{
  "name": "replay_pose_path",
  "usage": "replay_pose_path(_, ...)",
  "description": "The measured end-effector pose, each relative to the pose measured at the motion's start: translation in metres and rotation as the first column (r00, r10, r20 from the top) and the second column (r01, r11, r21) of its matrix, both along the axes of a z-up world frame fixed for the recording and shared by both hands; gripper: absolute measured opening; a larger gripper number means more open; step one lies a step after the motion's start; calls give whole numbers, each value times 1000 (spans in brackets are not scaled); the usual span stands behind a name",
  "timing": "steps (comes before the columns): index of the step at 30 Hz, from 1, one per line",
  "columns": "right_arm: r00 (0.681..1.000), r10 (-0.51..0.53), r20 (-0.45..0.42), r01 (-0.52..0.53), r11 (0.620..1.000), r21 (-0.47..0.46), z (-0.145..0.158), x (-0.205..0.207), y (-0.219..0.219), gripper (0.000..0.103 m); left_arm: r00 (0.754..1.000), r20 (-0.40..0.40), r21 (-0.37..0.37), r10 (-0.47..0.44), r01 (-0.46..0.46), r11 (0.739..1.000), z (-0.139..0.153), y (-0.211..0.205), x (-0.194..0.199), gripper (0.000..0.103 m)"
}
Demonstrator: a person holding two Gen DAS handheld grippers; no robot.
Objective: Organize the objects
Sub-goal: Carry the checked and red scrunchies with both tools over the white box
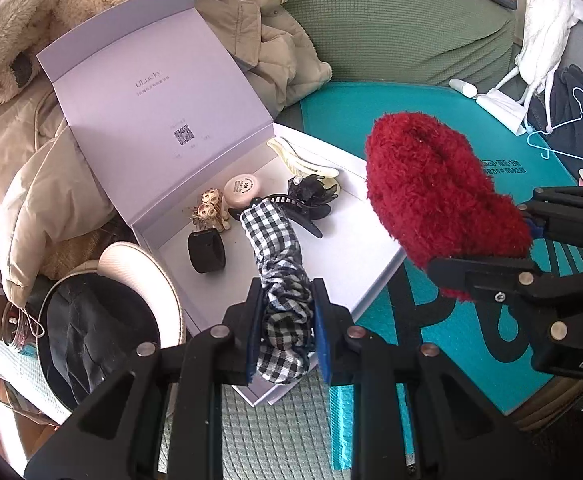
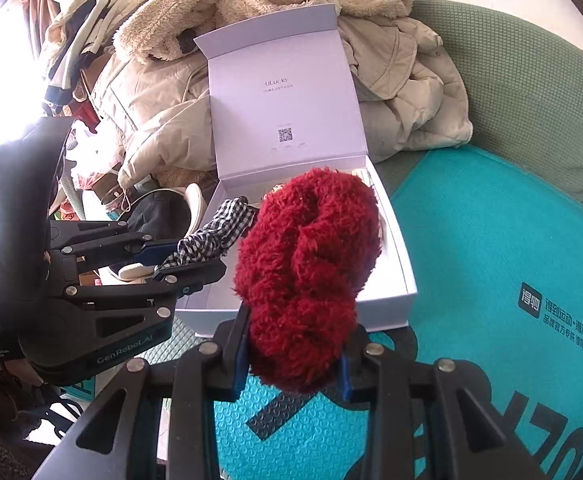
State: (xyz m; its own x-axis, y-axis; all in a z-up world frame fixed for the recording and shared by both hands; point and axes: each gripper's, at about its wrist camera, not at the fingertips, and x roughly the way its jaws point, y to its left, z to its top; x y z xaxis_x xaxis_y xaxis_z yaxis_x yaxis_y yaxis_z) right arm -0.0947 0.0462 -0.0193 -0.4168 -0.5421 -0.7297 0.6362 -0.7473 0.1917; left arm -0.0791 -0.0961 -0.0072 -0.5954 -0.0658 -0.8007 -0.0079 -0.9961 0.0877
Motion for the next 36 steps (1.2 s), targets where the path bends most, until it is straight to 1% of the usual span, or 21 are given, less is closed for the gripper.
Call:
replay_pose_path(13,999,27,22,-27,1000,4,-11,-44,-18,33,999,27,6,29,-29,1000,-12,-20,-41,21)
replay_pose_path(17,999,27,29,-27,1000,16,-16,-56,-22,33,999,21,16,38,-39,999,-14,-26,-51,21)
replay_pose_path(29,997,71,-15,-71,997,19,-7,-82,-40,33,998,8,5,65,-65,998,-12,-47,-83,21)
replay_pose_path(33,996,91,-22,-90,996,27,-10,-91,-47,33,998,16,4,67,-67,998,-15,-53,-92,21)
replay_pose_path(35,995,95,-17,-95,995,23,-12,-94,-50,33,998,24,14,63,-63,998,-19,-55,-96,21)
replay_pose_path(36,995,98,-13,-97,995,18,-14,-97,-52,33,998,33,35,56,-57,998,-22,-57,-98,21)
